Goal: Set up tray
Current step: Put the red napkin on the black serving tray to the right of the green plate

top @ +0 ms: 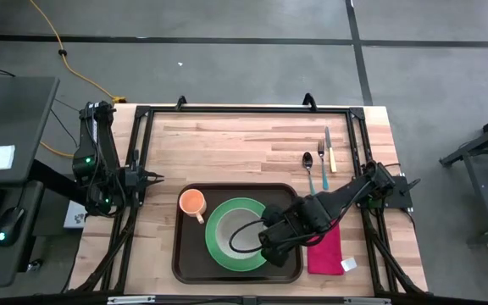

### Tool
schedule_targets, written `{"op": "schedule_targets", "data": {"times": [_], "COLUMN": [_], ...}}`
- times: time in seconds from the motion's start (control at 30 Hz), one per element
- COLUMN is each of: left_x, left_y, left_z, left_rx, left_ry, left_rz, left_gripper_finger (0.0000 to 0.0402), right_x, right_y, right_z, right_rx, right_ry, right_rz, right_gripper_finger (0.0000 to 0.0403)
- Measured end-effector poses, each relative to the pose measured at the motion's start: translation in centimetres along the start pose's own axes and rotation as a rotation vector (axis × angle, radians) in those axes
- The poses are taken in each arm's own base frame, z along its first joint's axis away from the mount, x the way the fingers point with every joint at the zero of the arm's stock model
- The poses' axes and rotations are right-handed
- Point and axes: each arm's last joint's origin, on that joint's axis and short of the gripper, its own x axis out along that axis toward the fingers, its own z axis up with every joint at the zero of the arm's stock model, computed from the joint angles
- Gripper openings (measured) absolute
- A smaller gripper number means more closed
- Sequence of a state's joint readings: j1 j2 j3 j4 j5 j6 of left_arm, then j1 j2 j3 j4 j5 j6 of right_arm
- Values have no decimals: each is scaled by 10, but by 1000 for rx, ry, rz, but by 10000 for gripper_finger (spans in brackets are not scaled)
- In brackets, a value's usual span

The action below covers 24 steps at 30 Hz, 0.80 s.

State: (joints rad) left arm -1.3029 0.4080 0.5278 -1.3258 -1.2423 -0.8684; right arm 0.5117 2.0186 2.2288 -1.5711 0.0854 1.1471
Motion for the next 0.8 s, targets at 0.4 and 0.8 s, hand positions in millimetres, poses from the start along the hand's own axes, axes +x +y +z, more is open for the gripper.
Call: {"op": "schedule_targets", "data": {"times": [0.4,0.8], "left_x": [0,0], "left_y": [0,0], "left_z": [0,0], "left_rx": [0,-4], "left_ry": [0,1], "left_rz": [0,0], "left_gripper_finger": [79,79], "right_x": [43,42], "right_y": [-10,-62], "right_z": [-2,-34], "right_rx": [-46,93], "right_ry": [121,224], "right_rz": [-139,-233], "right_gripper_finger": [78,78]}}
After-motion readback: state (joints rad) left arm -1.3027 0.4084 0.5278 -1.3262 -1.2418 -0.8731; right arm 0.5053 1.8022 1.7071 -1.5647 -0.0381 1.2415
